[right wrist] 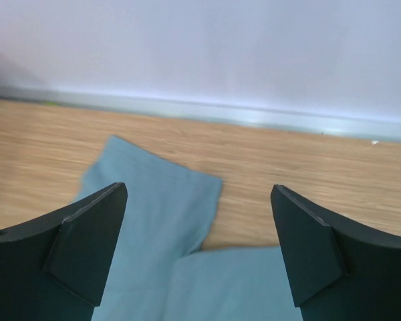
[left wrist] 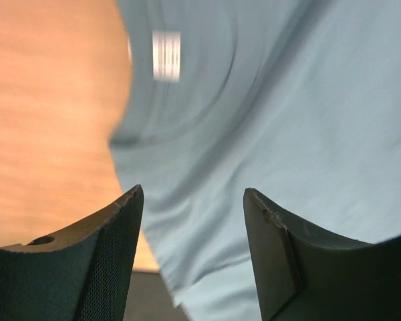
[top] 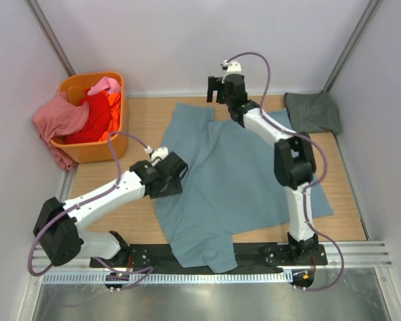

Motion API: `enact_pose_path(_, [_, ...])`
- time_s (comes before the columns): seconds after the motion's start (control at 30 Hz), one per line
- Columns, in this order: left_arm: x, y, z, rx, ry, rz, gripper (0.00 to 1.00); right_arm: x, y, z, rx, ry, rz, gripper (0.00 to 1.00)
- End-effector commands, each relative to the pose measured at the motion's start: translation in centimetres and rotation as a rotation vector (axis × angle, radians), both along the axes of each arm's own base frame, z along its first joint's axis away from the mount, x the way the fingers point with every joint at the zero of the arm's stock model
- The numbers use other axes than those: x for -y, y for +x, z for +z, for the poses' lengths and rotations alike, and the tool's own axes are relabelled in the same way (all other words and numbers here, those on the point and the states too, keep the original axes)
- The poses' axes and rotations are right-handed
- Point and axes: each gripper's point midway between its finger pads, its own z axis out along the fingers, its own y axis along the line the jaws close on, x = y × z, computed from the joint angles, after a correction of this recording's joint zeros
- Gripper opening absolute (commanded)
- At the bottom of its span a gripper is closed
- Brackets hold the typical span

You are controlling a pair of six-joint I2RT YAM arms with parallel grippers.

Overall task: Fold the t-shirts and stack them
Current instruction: Flatten the tshirt out

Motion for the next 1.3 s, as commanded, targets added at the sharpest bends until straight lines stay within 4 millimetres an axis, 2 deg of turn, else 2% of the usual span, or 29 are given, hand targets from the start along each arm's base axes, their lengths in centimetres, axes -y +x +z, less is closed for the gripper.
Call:
enact_pose_path(0.0, [-2.4, 5.0, 3.9, 0.114, 0.047, 0.002, 0.63, 2.4, -5.0, 12.1, 0.141, 0.101, -0.044, 0.95])
enact_pose_path(0.03, [-2.0, 6.7, 5.1, 0.153, 0.022, 0.008, 0.63, 3.4, -7.3, 14.8, 0.156, 0.130, -0.051, 0.95])
enact_pose_path(0.07, [-2.0, 8.0, 5.7, 0.173, 0.017, 0.011, 0.63, 4.0, -8.9, 12.0, 0.090, 0.116, -0.059, 0.94])
enact_pose_path(0.1, [-2.2, 10.2, 5.4, 0.181, 0.015, 0.017, 0.62, 4.0, -10.3, 11.5, 0.068, 0.120, -0.054, 0.94])
enact_pose_path(0.13, [-1.6, 12.1, 6.6, 0.211, -0.013, 0.011, 0.61, 4.5, -11.6, 11.8, 0.062, 0.151, -0.072, 0.94])
enact_pose_path(0.17, [-1.8, 14.2, 7.2, 0.242, -0.033, 0.034, 0.58, 5.3, -14.3, 10.2, 0.005, 0.139, -0.076, 0.94])
enact_pose_path(0.2, [-1.7, 15.8, 5.6, 0.211, 0.005, 0.006, 0.57, 5.5, -15.7, 10.0, -0.009, 0.153, -0.071, 0.93])
enact_pose_path(0.23, [-1.8, 17.3, 5.7, 0.226, 0.017, 0.013, 0.56, 5.3, -17.2, 9.4, -0.029, 0.159, -0.058, 0.93])
enact_pose_path(0.27, [-1.4, 19.7, 7.0, 0.265, 0.009, 0.019, 0.56, 5.9, -19.5, 8.6, -0.060, 0.185, -0.066, 0.92])
enact_pose_path(0.3, [-2.1, 21.8, 7.0, 0.281, 0.010, 0.034, 0.55, 5.9, -20.7, 7.9, -0.079, 0.195, -0.058, 0.92])
enact_pose_path(0.33, [-1.3, 24.7, 6.5, 0.277, 0.000, 0.021, 0.52, 5.8, -22.0, 7.4, -0.095, 0.204, -0.044, 0.92])
enact_pose_path(0.37, [-2.2, 26.2, 6.2, 0.260, -0.006, 0.035, 0.51, 6.1, -23.4, 5.8, -0.133, 0.219, -0.051, 0.92])
enact_pose_path(0.4, [-2.3, 27.6, 6.1, 0.257, -0.012, 0.038, 0.50, 6.3, -24.7, 6.9, -0.114, 0.244, -0.039, 0.91])
enact_pose_path(0.43, [-1.7, 30.3, 5.3, 0.252, -0.025, 0.032, 0.50, 6.4, -25.5, 6.6, -0.125, 0.246, -0.030, 0.91])
enact_pose_path(0.5, [-2.4, 32.6, 4.2, 0.230, -0.039, 0.041, 0.49, 7.0, -26.9, 5.9, -0.145, 0.229, -0.032, 0.91])
enact_pose_path(0.53, [-1.9, 34.4, 3.5, 0.228, -0.060, 0.030, 0.49, 7.7, -27.8, 6.1, -0.151, 0.220, -0.034, 0.91])
enact_pose_path(0.6, [-2.7, 35.4, 1.8, 0.179, -0.053, 0.037, 0.49, 8.2, -28.6, 6.2, -0.154, 0.202, -0.036, 0.91])
enact_pose_path(0.63, [-2.6, 36.6, 2.7, 0.205, -0.062, 0.035, 0.49, 8.6, -29.3, 6.6, -0.156, 0.197, -0.036, 0.91])
enact_pose_path(0.67, [-3.2, 36.4, -0.5, 0.128, -0.043, 0.038, 0.49, 8.8, -29.6, 6.8, -0.154, 0.197, -0.036, 0.91])
enact_pose_path(0.8, [-3.5, 36.4, -3.5, 0.070, -0.080, 0.036, 0.47, 9.4, -30.7, 7.5, -0.144, 0.204, -0.033, 0.91])
enact_pose_path(0.83, [-3.4, 35.6, -5.1, 0.034, -0.083, 0.027, 0.47, 9.5, -31.0, 7.7, -0.137, 0.212, -0.033, 0.91])
enact_pose_path(0.87, [-2.9, 35.8, -5.0, 0.054, -0.110, 0.007, 0.47, 9.6, -31.1, 7.5, -0.142, 0.209, -0.034, 0.91])
enact_pose_path(0.93, [-2.6, 34.8, -6.5, 0.020, -0.128, -0.013, 0.46, 9.7, -31.1, 7.4, -0.142, 0.205, -0.038, 0.91])
enact_pose_path(1.1, [-1.8, 34.0, -8.1, -0.019, -0.167, -0.034, 0.41, 9.8, -30.9, 6.3, -0.160, 0.184, -0.047, 0.91])
enact_pose_path(1.27, [-1.3, 33.4, -9.3, -0.048, -0.202, -0.028, 0.29, 9.9, -31.0, 5.3, -0.174, 0.174, -0.056, 0.91])
